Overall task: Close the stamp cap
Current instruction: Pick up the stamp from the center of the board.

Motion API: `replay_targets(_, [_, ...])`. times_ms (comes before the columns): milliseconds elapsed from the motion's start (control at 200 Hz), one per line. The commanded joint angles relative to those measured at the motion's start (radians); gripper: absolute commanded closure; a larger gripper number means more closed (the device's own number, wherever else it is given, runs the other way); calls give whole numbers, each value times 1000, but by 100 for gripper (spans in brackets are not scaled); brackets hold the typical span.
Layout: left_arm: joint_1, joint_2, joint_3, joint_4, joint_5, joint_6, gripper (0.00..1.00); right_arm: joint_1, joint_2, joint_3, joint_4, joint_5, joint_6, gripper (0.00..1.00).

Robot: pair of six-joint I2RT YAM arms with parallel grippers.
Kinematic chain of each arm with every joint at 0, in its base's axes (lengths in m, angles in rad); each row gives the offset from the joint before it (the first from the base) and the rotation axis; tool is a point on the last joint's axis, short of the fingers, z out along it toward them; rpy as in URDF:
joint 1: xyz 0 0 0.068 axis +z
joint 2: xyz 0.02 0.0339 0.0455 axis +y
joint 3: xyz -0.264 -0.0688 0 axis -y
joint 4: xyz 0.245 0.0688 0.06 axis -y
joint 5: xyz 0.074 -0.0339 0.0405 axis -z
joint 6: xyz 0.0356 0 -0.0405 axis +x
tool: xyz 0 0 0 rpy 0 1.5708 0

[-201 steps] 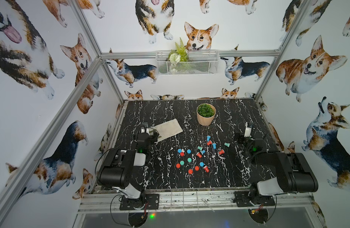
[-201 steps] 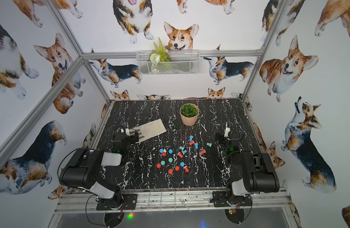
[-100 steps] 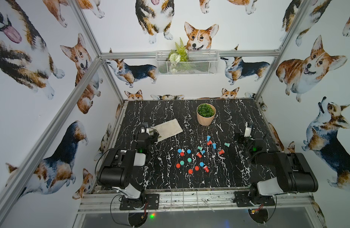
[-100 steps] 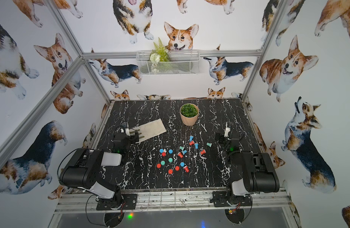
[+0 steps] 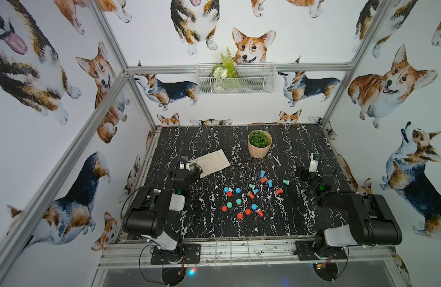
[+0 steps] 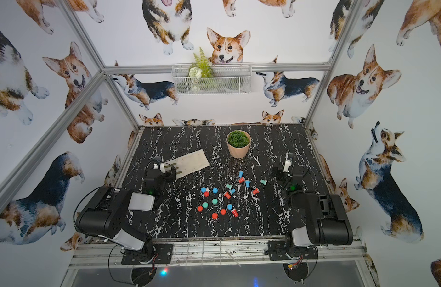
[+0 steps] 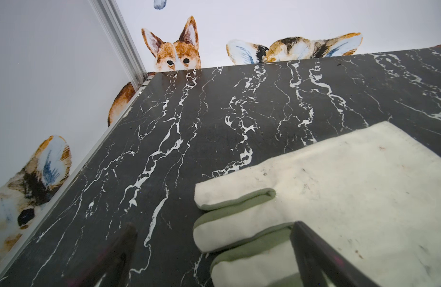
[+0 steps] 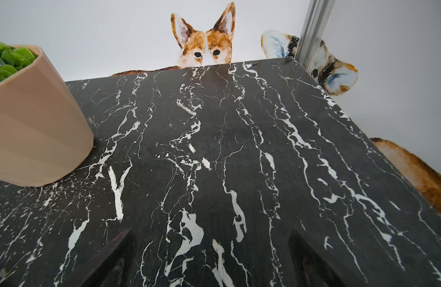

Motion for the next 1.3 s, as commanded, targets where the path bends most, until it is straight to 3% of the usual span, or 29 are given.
replay_targets(0, [-1,2,7,40,-18,18,0,2,6,6,15,0,5,0])
replay_targets(315, [-2,1,-1,52,-26,18,0,2,9,12,7,-2,-6,0])
replay_targets(385, [-13,1,-8,72,-101,13,0,2,11,15,4,-1,-6,0])
replay_targets(561, [-35,-4,-55,167,-106,33,0,2,-5,11,7,18,12,0])
replay_targets(731, [-49,2,-90,240,-104,51,0,8,-149,71,-222,17,11,0])
replay_targets(911, [-51,-1,-99,257,-92,61,0,106,-234,134,-451,78,0,3])
replay_targets(1036, [-53,-46,-77,169,-66,79,0,148,-295,189,-628,84,22,5])
replay_targets(1186, [-72,-156,33,-169,-36,92,0,149,-397,230,-795,32,81,10])
replay_targets(1296, [-91,-194,80,-285,-69,94,0,151,-462,270,-913,-22,131,16])
